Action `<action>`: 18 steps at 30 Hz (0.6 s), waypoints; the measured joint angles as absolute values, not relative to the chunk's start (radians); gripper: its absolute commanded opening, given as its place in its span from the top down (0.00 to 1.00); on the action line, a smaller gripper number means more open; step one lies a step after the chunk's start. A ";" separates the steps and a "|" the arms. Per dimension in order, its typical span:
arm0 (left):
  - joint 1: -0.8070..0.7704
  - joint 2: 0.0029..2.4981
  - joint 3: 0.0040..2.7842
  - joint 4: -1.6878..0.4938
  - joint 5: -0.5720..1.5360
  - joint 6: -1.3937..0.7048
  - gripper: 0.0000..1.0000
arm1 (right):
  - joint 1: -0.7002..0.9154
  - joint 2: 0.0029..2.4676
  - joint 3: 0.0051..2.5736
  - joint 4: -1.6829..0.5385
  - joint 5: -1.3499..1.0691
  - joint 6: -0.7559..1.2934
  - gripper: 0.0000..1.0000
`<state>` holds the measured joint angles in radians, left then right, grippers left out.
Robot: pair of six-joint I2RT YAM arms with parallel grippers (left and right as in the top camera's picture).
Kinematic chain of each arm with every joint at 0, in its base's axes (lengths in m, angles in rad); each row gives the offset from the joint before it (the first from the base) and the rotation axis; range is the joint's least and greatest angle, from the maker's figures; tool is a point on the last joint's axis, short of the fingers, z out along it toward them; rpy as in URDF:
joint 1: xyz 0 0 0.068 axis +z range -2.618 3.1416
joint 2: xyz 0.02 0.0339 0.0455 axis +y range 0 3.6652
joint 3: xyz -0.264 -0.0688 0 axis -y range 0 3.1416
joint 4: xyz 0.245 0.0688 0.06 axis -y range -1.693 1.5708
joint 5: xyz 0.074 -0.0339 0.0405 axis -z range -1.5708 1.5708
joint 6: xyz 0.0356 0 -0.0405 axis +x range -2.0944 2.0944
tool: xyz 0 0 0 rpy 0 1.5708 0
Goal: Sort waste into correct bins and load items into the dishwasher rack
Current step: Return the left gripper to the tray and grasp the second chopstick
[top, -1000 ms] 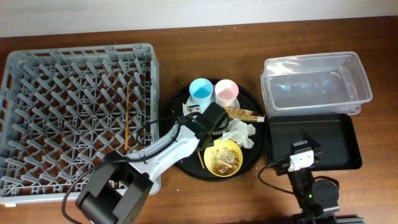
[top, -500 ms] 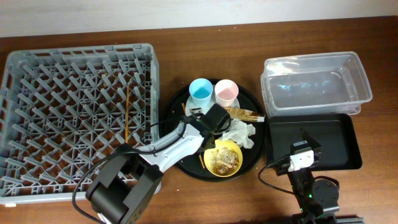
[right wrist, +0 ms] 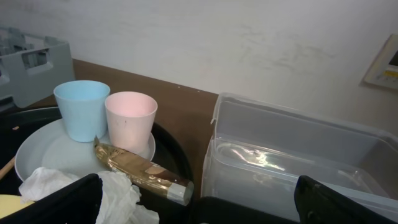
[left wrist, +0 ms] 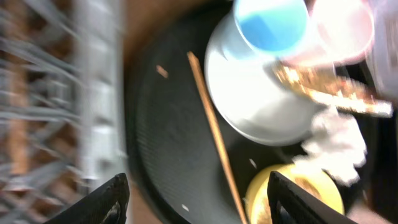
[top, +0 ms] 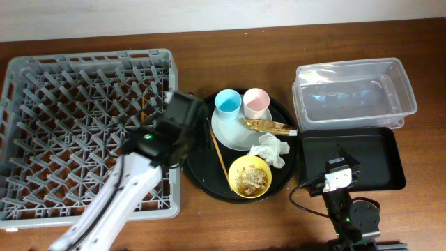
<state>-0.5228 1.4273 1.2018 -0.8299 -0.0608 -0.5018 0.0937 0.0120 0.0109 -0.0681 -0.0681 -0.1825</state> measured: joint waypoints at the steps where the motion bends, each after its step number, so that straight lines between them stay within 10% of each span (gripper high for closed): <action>1: -0.563 1.485 1.203 -0.825 -0.028 -0.524 0.30 | 0.094 0.012 0.011 -0.068 -0.068 -0.183 0.01; 8: -0.709 1.892 1.203 -0.718 0.023 -0.633 0.39 | 0.094 0.012 0.011 -0.068 -0.068 -0.183 0.01; 18: -0.709 1.803 1.203 -0.710 0.019 -0.673 0.40 | 0.094 0.012 0.011 -0.068 -0.068 -0.183 0.01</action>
